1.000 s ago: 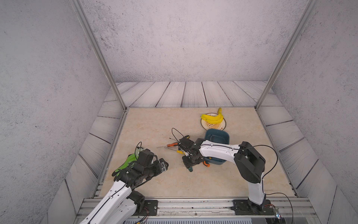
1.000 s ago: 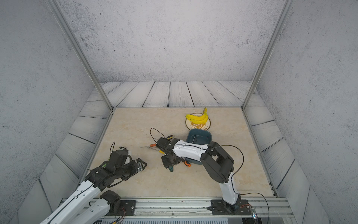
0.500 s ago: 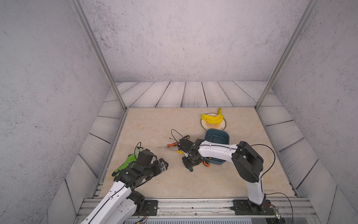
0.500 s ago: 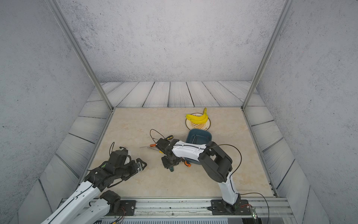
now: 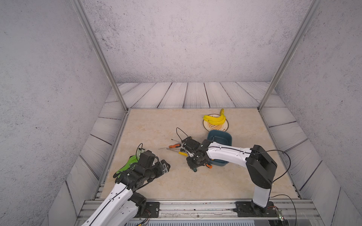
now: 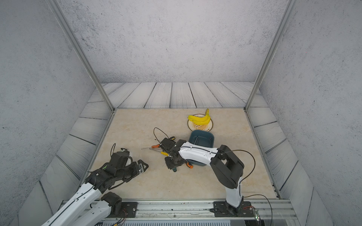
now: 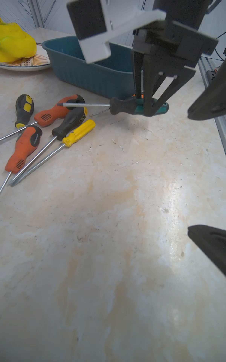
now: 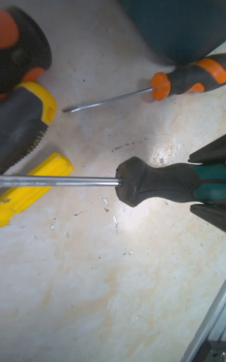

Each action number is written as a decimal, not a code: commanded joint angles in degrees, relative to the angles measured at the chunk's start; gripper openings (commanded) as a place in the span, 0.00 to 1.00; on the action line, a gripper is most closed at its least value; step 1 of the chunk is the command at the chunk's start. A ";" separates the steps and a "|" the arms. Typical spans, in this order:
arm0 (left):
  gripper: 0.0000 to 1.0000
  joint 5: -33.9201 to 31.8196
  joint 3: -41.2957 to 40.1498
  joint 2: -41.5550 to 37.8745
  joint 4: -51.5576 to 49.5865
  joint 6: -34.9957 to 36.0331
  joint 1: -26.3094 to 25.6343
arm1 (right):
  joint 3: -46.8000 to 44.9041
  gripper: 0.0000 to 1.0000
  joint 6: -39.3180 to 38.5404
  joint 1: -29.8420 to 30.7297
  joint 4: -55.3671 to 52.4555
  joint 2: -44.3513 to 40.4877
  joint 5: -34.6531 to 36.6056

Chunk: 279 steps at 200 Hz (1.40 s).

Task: Put the screwdriver on the desktop into the storage box
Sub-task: Pick up the screwdriver from the center of the board, then place the screwdriver in the storage box.

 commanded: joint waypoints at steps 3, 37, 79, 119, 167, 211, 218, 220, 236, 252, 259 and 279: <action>0.90 1.88 -0.27 0.40 2.23 -0.01 0.46 | -1.47 0.24 0.33 0.24 -0.61 -4.60 1.72; 0.89 5.58 0.78 4.20 5.53 -0.54 0.29 | -3.05 0.23 0.67 0.01 -1.31 -9.52 3.55; 0.89 7.79 4.25 10.90 10.78 -0.54 -2.93 | -6.08 0.23 1.03 -2.15 -1.68 -16.62 5.25; 0.89 5.78 7.46 17.32 15.45 -1.45 -8.69 | -9.43 0.22 0.90 -6.04 -2.37 -21.70 6.04; 0.89 5.29 12.31 25.59 18.62 -0.84 -13.95 | -14.26 0.22 1.43 -14.49 -1.43 -27.50 3.30; 0.89 6.03 15.43 30.34 20.28 0.49 -16.90 | -18.00 0.22 2.50 -21.64 0.94 -29.38 0.48; 0.89 6.03 15.75 30.70 20.39 0.66 -17.25 | -18.45 0.22 2.92 -22.42 1.42 -29.41 0.38; 0.89 6.03 15.75 30.84 20.35 0.74 -17.33 | -18.62 0.22 3.07 -22.55 1.55 -29.39 0.37; 0.89 6.04 16.16 31.45 20.35 1.15 -17.90 | -19.72 0.22 3.88 -24.14 3.08 -29.17 -0.36; 0.89 6.04 15.93 31.50 20.34 1.45 -18.06 | -20.60 0.22 4.81 -25.69 4.48 -28.40 -1.66; 0.89 6.03 15.82 31.43 20.18 1.63 -18.04 | -20.91 0.22 5.24 -26.38 4.99 -27.97 -2.19; 0.89 5.70 15.30 30.85 19.64 2.03 -18.08 | -21.63 0.22 6.48 -27.67 6.85 -26.79 -2.86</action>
